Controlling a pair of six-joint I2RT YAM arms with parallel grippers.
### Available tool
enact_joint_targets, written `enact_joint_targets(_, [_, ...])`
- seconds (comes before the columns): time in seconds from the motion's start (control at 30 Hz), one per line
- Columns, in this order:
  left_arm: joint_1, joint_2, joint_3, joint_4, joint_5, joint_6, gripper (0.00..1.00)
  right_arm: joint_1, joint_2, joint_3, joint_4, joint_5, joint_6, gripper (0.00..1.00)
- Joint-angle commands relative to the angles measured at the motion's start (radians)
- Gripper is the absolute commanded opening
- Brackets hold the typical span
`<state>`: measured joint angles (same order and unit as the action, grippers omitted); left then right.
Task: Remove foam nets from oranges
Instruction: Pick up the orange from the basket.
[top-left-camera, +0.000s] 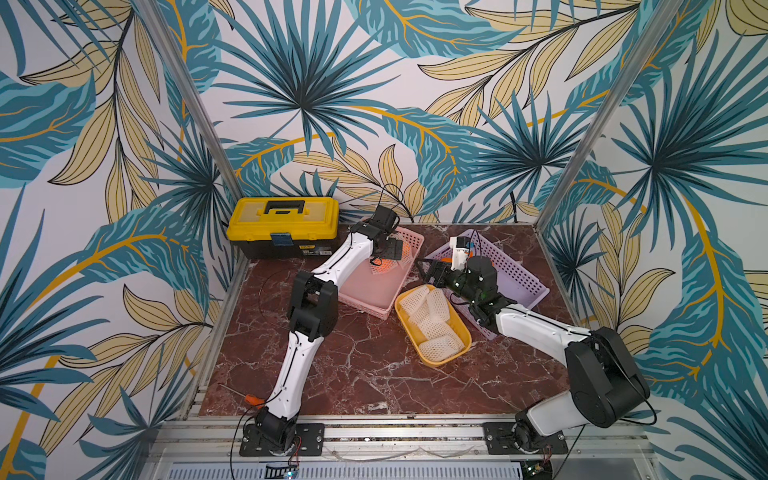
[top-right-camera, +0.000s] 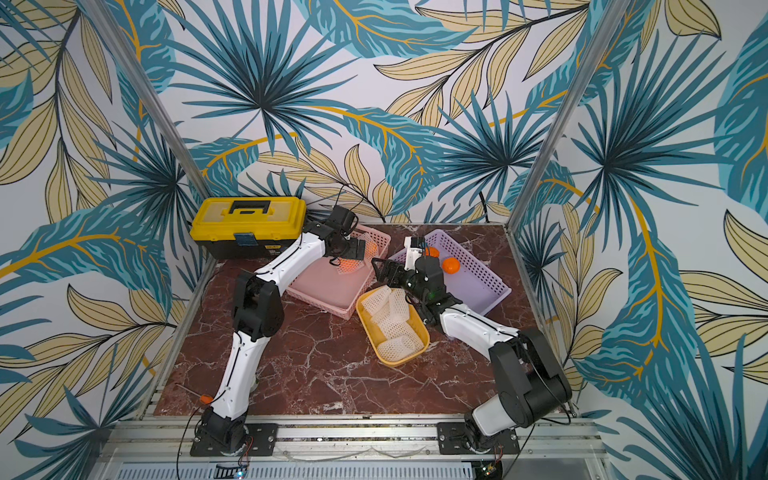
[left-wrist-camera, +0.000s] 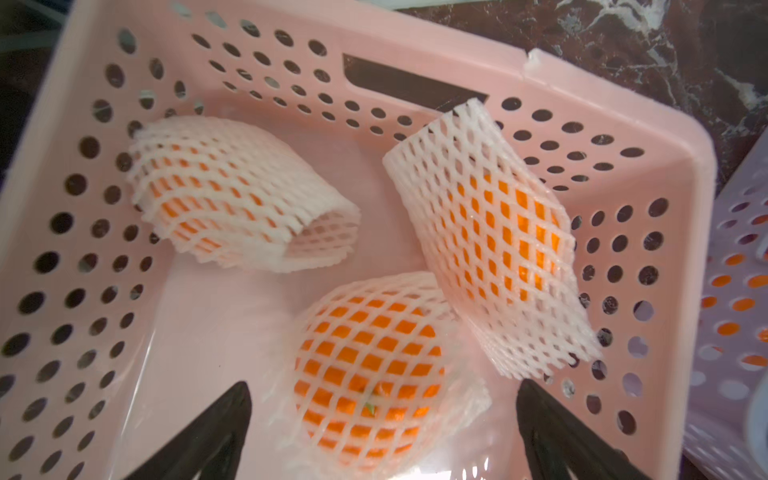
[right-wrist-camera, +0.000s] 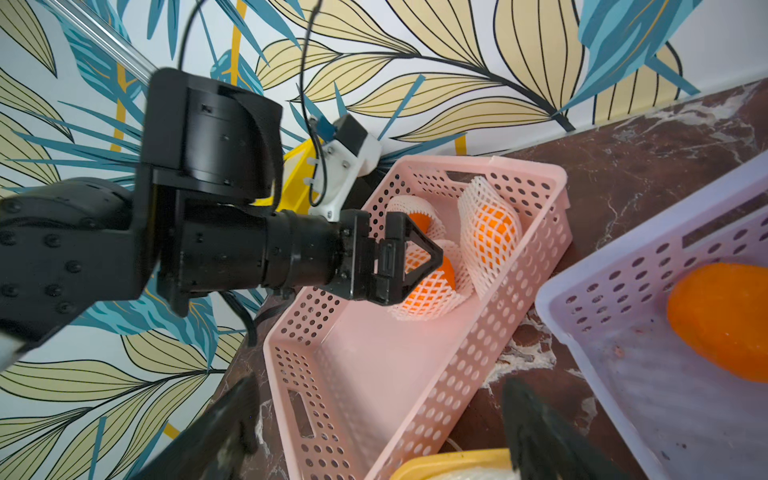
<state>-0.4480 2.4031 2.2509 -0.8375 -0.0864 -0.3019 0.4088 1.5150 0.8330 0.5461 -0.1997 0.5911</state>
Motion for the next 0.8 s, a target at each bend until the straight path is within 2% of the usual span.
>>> enact_joint_targets(0.0, [0.012, 0.039, 0.047, -0.018, 0.059, 0.077, 1.0, 0.003, 0.002, -0.017, 0.053, 0.0, 0.006, 0.92])
enact_joint_targets(0.2, [0.019, 0.101, 0.088, -0.019, 0.1, 0.104, 1.0, 0.003, 0.02, -0.005, 0.051, -0.015, 0.015, 0.92])
enact_joint_targets(0.27, [0.02, 0.099, 0.073, -0.018, 0.147, 0.088, 1.0, 0.003, 0.023, -0.002, 0.046, -0.014, 0.015, 0.92])
enact_joint_targets(0.4, [0.02, 0.074, 0.029, -0.018, 0.152, 0.065, 1.0, 0.003, 0.026, 0.001, 0.043, -0.014, 0.015, 0.92])
enact_joint_targets(0.57, [0.019, 0.058, -0.009, -0.018, 0.1, 0.02, 0.91, 0.004, 0.03, 0.005, 0.035, -0.018, 0.02, 0.92])
enact_joint_targets(0.77, [0.0, 0.059, -0.004, -0.018, 0.002, -0.008, 0.92, 0.004, 0.03, 0.005, 0.035, -0.017, 0.022, 0.92])
